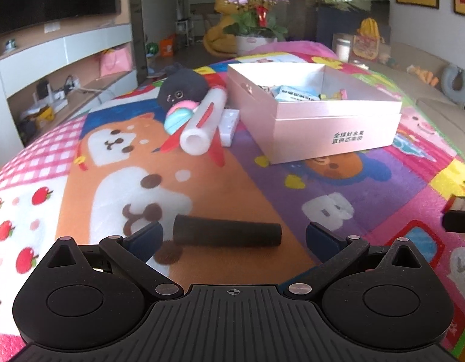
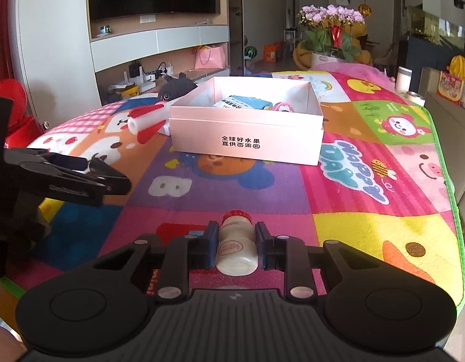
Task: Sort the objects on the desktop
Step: 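Lift the white bottle with the right gripper while the left grasps the black foam tube, then drop the bottle into the pink box with the right gripper while the left drops the tube in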
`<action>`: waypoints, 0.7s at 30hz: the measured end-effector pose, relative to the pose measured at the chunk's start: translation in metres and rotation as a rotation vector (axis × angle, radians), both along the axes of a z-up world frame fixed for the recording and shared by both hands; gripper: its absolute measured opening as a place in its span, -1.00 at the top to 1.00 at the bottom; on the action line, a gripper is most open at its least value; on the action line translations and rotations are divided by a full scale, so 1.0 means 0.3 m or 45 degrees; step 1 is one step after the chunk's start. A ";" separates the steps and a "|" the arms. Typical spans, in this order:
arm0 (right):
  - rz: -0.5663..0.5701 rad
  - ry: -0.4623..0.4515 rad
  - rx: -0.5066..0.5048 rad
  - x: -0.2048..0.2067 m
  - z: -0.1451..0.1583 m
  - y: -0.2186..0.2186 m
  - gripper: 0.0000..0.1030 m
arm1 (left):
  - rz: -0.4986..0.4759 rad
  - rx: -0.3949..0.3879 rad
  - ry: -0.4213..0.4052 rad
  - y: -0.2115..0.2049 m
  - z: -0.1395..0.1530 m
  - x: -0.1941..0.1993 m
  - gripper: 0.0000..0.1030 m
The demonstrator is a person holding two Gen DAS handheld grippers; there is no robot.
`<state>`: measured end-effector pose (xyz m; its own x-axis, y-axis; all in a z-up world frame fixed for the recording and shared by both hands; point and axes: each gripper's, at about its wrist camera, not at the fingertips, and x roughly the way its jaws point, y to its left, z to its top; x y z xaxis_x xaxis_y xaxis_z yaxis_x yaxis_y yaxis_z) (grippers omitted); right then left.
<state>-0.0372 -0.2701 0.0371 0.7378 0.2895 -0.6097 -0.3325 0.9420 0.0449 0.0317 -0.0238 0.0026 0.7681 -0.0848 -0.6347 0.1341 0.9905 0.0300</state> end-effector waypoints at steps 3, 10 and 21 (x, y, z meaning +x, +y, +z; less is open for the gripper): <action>-0.001 0.029 0.024 0.004 0.009 -0.013 0.51 | 0.001 -0.004 0.011 0.000 -0.005 0.004 -0.83; -0.027 0.015 0.063 0.004 0.053 -0.048 0.51 | -0.045 -0.020 0.004 0.011 0.026 -0.054 -0.55; -0.029 -0.311 0.124 0.175 0.361 -0.082 0.51 | -0.273 -0.136 -0.343 -0.103 0.356 0.032 -0.55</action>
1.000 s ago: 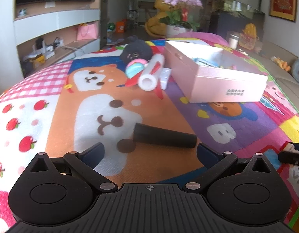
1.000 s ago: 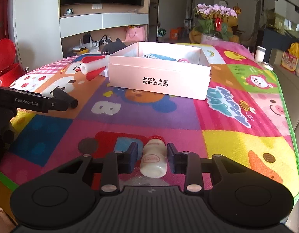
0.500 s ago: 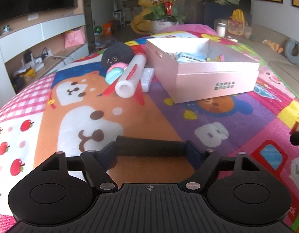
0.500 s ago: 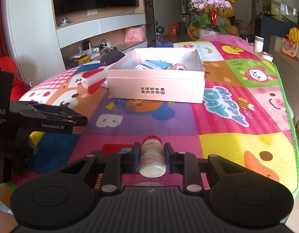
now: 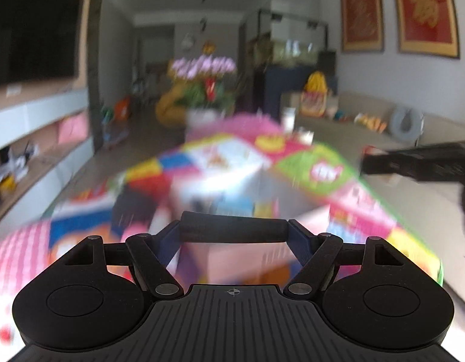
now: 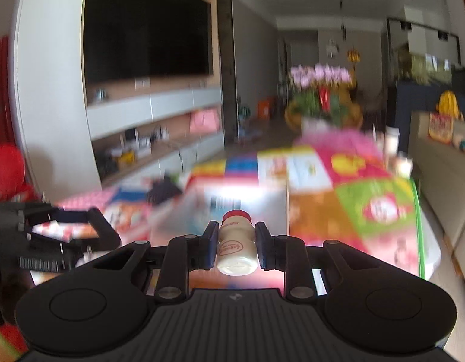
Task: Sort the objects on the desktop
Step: 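Drop the bottle into the pink box with the right gripper while the left drops the tube in, then grasp the red-and-white rocket toy beside the black plush with the right gripper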
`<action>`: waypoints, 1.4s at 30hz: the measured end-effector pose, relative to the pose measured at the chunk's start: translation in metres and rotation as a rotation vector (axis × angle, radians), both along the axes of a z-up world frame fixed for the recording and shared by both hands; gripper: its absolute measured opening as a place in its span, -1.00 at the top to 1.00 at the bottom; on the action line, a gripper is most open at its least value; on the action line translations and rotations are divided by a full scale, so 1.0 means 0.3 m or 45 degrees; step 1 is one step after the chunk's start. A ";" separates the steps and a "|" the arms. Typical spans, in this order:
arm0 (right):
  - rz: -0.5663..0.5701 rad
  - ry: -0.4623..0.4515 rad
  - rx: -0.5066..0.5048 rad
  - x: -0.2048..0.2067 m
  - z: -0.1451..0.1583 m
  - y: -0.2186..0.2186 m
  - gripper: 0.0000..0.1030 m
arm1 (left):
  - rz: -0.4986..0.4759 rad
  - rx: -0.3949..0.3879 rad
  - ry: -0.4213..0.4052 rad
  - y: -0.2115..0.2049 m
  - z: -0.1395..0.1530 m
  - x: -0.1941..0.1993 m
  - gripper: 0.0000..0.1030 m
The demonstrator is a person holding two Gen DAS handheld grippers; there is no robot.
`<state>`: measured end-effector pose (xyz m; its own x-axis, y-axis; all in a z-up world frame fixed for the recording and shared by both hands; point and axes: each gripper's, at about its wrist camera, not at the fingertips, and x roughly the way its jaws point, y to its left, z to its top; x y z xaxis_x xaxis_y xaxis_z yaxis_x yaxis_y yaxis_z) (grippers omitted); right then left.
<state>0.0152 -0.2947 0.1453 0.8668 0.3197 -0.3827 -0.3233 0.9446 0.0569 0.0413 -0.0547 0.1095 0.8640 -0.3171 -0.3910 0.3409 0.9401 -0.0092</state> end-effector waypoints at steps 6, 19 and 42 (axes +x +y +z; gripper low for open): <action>-0.063 -0.092 0.012 0.360 0.161 0.069 0.14 | -0.013 -0.040 -0.024 -0.090 0.066 0.256 -0.93; -0.110 0.014 0.024 0.364 0.124 0.072 -0.65 | 0.362 0.021 0.240 0.237 -0.252 0.031 -1.00; 0.169 0.544 -0.426 0.979 -0.280 0.993 -0.65 | 0.462 -0.448 0.236 0.440 -0.356 -0.045 -1.00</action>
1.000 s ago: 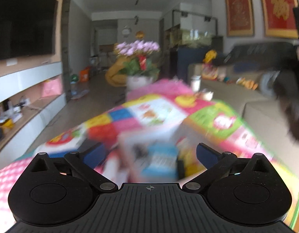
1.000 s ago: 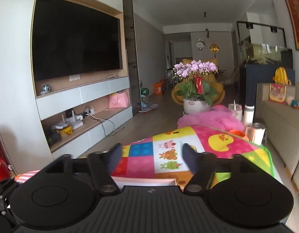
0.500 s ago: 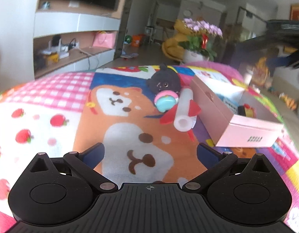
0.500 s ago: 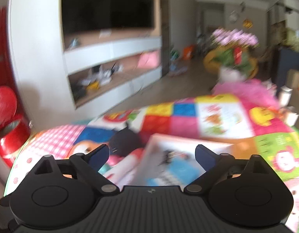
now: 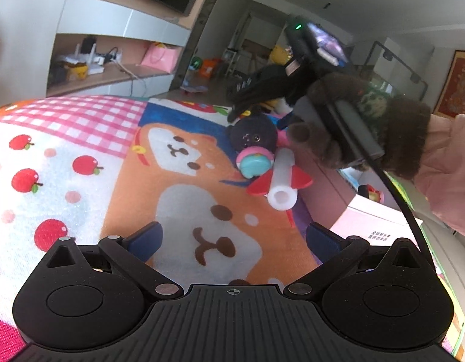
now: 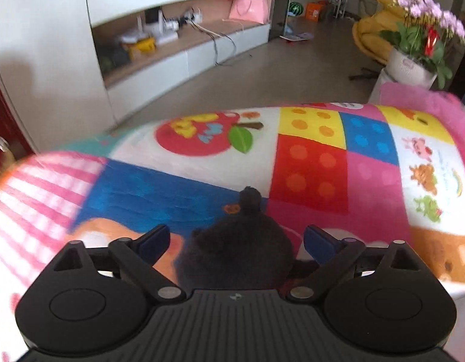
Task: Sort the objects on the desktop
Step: 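Grasp the red-and-white rocket toy beside the black plush with the right gripper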
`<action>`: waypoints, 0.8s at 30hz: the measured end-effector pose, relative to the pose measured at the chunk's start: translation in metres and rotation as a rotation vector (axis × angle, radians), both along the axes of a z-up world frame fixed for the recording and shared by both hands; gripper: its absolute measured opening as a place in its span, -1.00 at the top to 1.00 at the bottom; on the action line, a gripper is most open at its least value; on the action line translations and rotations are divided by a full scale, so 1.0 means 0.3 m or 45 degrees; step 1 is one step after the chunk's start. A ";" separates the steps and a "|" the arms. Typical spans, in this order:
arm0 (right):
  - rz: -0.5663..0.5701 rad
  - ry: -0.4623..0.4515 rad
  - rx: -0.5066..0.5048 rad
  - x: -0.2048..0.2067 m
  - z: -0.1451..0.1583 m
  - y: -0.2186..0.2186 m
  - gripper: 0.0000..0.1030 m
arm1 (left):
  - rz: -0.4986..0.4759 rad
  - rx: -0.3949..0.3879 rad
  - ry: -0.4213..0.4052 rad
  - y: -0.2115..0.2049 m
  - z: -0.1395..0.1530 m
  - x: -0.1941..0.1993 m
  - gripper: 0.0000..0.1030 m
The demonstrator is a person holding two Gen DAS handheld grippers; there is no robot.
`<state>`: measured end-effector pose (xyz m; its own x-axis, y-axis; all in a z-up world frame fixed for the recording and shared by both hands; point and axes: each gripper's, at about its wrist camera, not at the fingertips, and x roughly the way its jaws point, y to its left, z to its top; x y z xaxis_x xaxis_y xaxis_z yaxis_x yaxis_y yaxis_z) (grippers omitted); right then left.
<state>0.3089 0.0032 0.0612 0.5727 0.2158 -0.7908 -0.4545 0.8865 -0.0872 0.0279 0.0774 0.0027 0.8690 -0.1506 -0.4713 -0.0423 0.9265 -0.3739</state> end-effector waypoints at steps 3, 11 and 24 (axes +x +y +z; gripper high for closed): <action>-0.007 0.058 -0.024 -0.023 -0.016 0.004 -0.42 | -0.020 0.014 -0.014 -0.008 0.002 -0.005 -1.00; 0.368 0.410 0.149 -0.368 0.066 -0.029 -0.38 | -0.152 0.098 0.007 -0.071 0.012 -0.039 -1.00; 0.359 -0.385 -0.109 -0.831 0.090 -0.252 0.06 | 0.138 0.213 0.119 -0.016 0.024 -0.071 -1.00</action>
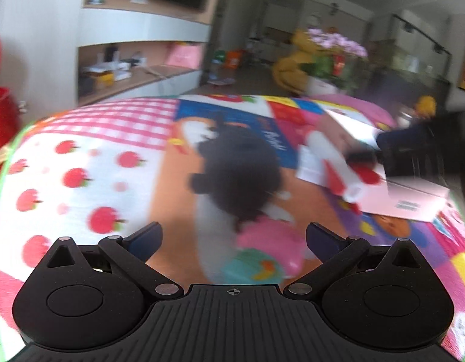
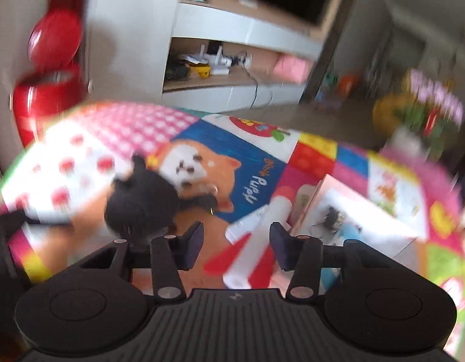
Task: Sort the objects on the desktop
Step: 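Grasp the red-and-white rocket toy beside the black plush with the right gripper, then lift the rocket toy with the right gripper and carry it toward the box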
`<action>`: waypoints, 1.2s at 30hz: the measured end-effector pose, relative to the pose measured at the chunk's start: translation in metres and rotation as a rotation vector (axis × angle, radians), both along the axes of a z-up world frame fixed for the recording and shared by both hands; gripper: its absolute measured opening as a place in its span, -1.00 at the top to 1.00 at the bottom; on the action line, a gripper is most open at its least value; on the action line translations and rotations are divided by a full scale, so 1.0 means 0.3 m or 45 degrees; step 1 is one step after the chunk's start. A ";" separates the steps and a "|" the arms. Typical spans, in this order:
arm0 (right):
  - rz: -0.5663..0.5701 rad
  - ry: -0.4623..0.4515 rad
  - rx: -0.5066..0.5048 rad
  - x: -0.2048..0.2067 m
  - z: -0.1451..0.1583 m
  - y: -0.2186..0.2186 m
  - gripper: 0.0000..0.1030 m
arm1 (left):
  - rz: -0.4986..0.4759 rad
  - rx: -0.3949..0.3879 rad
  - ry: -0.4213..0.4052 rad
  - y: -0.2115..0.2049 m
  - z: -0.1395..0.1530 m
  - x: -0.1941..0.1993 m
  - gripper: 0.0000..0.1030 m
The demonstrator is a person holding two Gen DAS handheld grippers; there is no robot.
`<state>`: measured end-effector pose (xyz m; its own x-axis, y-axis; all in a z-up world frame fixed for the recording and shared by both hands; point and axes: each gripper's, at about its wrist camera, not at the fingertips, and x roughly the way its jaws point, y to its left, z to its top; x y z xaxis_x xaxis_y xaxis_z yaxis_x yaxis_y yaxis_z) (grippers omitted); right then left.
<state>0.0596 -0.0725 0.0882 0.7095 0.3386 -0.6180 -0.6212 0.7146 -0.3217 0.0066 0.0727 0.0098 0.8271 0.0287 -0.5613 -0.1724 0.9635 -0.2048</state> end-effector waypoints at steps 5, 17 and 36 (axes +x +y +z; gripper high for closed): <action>0.031 -0.184 -0.200 -0.021 -0.161 0.053 0.06 | 0.033 -0.001 0.001 0.050 0.030 -0.044 -1.00; 0.051 -0.274 -0.203 -0.094 -0.161 0.002 0.45 | 0.020 -0.027 0.023 0.055 0.052 -0.110 -1.00; -0.089 0.215 0.314 -0.174 -0.059 -0.381 0.05 | -0.187 0.091 0.059 -0.116 0.025 -0.082 -1.00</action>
<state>0.0073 -0.1868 0.0706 0.6305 0.4471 -0.6346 -0.5980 0.8010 -0.0298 -0.0181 0.0379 0.0172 0.7986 -0.0494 -0.5999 -0.0361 0.9909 -0.1297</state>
